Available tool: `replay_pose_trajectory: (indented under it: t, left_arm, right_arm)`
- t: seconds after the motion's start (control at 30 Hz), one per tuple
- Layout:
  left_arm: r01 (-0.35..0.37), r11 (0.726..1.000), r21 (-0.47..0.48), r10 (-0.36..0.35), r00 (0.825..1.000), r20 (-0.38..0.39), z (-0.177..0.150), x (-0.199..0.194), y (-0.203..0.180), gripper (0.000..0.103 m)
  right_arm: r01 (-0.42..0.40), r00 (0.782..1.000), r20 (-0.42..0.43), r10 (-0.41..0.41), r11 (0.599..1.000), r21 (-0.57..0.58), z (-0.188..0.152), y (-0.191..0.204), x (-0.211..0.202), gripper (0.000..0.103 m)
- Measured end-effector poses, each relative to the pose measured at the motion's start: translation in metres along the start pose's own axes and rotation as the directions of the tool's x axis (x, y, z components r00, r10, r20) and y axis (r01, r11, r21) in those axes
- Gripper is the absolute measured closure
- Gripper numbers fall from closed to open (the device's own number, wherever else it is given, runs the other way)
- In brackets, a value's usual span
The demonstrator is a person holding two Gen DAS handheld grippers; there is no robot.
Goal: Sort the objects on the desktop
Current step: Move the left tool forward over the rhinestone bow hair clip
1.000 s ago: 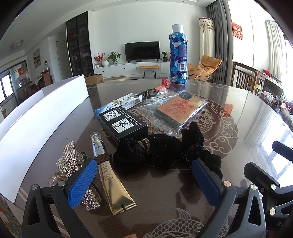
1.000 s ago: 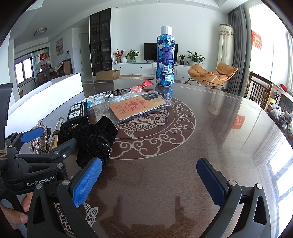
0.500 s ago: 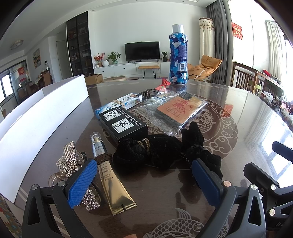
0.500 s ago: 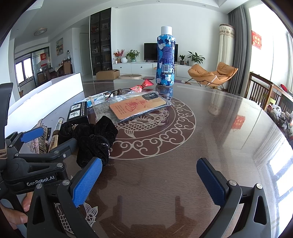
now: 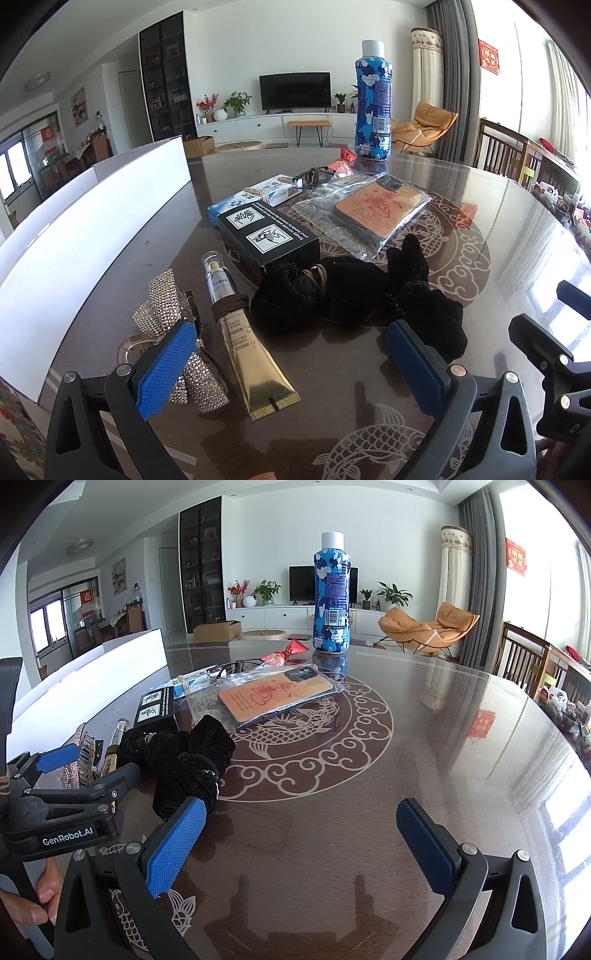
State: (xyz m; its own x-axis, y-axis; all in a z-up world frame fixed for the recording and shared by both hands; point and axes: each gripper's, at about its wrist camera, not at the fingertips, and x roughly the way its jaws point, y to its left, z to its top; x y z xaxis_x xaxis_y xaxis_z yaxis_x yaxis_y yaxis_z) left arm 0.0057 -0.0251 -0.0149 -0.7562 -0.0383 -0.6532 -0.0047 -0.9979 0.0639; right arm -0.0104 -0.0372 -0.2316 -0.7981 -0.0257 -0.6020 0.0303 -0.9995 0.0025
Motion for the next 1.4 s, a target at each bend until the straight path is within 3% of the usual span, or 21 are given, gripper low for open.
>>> replay_pose_trajectory:
  t: [0.2, 0.47, 0.73, 1.03, 1.4]
  left_arm:
    - [-0.012, 0.998, 0.06, 0.014, 0.999, -0.029, -0.011, -0.012, 0.004, 0.0]
    - [-0.027, 0.997, 0.066, 0.028, 0.999, -0.015, -0.013, -0.026, 0.014, 0.0]
    - [-0.027, 0.997, 0.067, 0.031, 0.998, -0.058, -0.025, -0.022, 0.021, 0.0]
    - [-0.05, 0.998, 0.032, 0.053, 0.993, -0.106, -0.033, -0.011, 0.038, 0.0]
    - [-0.064, 0.997, 0.042, 0.07, 0.987, -0.144, -0.038, 0.0, 0.041, 0.0]
  right_arm:
    - [-0.023, 1.0, -0.02, 0.023, 1.0, -0.007, -0.001, 0.001, 0.003, 0.0]
    - [-0.05, 0.998, -0.033, 0.048, 0.998, -0.042, -0.005, 0.01, 0.003, 0.0]
    - [-0.12, 0.991, -0.073, 0.115, 0.99, -0.069, -0.01, 0.016, 0.008, 0.0]
    - [-0.13, 0.987, -0.112, 0.112, 0.975, -0.179, -0.019, 0.039, 0.013, 0.0]
    - [-0.141, 0.983, -0.139, 0.121, 0.979, -0.147, -0.018, 0.034, 0.017, 0.0]
